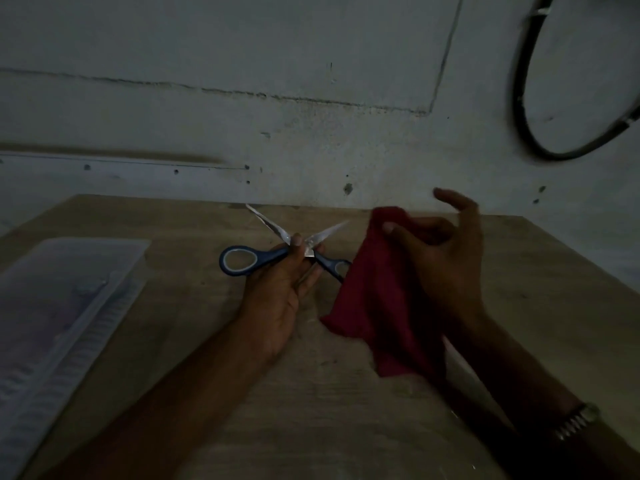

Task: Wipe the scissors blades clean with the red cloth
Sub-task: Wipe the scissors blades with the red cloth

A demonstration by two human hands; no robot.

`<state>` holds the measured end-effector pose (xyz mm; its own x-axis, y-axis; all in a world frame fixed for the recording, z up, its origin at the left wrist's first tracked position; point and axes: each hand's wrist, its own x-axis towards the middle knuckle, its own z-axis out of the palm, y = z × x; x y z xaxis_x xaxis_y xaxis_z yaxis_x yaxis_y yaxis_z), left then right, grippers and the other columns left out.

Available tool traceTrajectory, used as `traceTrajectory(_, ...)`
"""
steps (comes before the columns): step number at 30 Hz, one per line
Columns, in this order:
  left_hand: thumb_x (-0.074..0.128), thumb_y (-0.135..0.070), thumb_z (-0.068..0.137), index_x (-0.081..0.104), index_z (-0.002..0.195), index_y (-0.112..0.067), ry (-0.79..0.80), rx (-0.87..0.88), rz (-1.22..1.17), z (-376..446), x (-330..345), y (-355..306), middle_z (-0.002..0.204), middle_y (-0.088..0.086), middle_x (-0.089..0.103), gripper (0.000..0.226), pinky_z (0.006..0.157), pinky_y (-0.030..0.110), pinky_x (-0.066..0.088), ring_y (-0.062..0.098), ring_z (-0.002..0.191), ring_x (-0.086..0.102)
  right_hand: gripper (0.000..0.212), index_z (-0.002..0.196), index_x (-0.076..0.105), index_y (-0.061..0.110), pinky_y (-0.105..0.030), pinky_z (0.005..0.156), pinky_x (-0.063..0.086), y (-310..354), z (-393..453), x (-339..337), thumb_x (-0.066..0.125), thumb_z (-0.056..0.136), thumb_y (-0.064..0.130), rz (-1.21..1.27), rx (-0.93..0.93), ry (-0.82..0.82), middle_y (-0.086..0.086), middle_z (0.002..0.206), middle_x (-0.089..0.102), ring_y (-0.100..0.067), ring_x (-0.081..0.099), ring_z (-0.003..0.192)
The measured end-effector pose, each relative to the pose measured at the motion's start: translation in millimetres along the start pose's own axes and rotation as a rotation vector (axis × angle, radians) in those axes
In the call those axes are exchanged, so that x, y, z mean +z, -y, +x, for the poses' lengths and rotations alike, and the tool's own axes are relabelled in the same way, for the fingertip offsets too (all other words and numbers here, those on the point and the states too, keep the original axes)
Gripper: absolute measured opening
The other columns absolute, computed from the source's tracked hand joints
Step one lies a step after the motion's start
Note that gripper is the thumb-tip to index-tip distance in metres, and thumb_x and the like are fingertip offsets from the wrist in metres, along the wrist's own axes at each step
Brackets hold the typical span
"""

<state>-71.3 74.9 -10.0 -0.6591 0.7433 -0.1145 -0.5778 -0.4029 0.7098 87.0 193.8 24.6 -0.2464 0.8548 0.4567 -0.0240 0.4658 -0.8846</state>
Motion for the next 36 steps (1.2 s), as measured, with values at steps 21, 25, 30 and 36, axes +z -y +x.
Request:
traceTrajectory(21,0.066,-0.016,0.096,0.067,0.124,-0.005,-0.003,0.005,0.048,2.9,1.0,1.5,0.119,0.011,0.076,0.029,0.085,0.029,0.063,0.018,0.107,0.074,0.035,0.095,0.082,0.038,-0.019,0.073,0.048,21.1,27.3,-53.6,0.088,0.063,0.050,-0.512,0.017,0.625,0.026,0.097,0.072,0.013,0.060,0.090)
traceTrajectory(25,0.063,-0.015,0.098,0.068,0.117,-0.007,0.009,0.003,0.041,1.8,2.3,1.6,0.114,0.009,0.077,0.021,0.089,0.031,0.061,0.017,0.105,0.074,0.019,0.087,0.081,0.039,-0.019,0.078,0.053,13.6,27.6,-50.0,0.092,0.075,0.031,-0.660,-0.095,0.709,0.015,0.098,0.073,0.005,0.065,0.092)
traceTrajectory(30,0.064,-0.014,0.098,0.069,0.114,-0.008,0.017,0.006,0.041,2.2,1.2,0.1,0.108,0.007,0.079,0.019,0.084,0.030,0.063,0.016,0.099,0.076,0.014,0.095,0.083,0.011,-0.020,0.078,0.056,22.7,33.1,-60.0,0.085,0.082,0.015,-0.051,-0.131,0.365,-0.002,0.104,0.078,-0.013,0.074,0.098)
traceTrajectory(36,0.064,-0.014,0.097,0.071,0.108,-0.009,-0.003,0.002,0.020,1.8,1.3,-2.1,0.098,0.002,0.081,0.014,0.074,0.025,0.063,0.013,0.091,0.078,0.027,0.084,0.073,0.019,-0.027,0.076,0.059,16.6,30.6,-49.9,0.060,0.099,0.001,-0.054,0.003,0.234,0.005,0.084,0.076,-0.010,0.073,0.083)
